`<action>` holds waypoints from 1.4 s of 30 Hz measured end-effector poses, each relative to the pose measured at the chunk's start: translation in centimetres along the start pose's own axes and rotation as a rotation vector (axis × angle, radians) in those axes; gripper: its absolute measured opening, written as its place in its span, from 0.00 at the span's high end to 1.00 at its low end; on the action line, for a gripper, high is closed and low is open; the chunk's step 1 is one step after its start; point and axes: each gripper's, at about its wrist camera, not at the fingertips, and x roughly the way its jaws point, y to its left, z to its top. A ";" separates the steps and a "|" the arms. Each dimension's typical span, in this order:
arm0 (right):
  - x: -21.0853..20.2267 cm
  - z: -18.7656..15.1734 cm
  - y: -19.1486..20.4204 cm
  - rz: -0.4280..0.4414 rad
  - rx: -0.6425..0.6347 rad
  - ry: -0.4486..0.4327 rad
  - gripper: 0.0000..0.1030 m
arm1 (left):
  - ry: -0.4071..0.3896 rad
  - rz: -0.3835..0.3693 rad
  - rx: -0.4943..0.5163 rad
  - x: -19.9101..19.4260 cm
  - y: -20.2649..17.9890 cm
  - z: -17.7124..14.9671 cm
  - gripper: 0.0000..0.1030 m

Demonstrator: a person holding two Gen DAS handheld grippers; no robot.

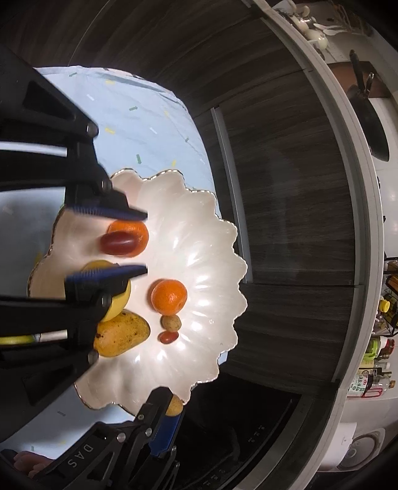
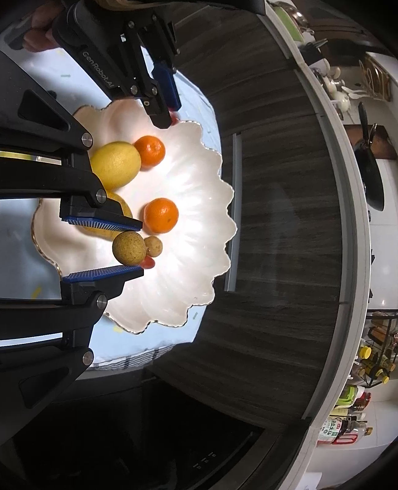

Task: Organize fruits
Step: 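Open both tools to drop the jujube and brown fruit into the bowl, then move both tools back from the bowl toward the green fruit and blueberry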

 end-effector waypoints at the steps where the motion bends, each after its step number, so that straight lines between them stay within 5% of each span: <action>1: 0.1 0.0 0.0 -0.006 0.002 0.003 0.75 | -0.001 0.003 -0.001 0.0 0.0 0.0 0.62; 16: -1.3 -0.2 0.1 -0.084 0.037 -0.016 0.32 | -0.013 0.047 -0.014 -1.7 1.0 -0.4 0.34; 28: -3.6 -1.0 1.1 -0.076 0.063 -0.020 0.29 | -0.025 0.072 -0.007 -5.1 1.4 -1.3 0.22; 42: -6.3 -2.4 2.1 -0.091 0.051 -0.028 0.29 | -0.039 0.083 0.009 -8.1 1.6 -2.8 0.22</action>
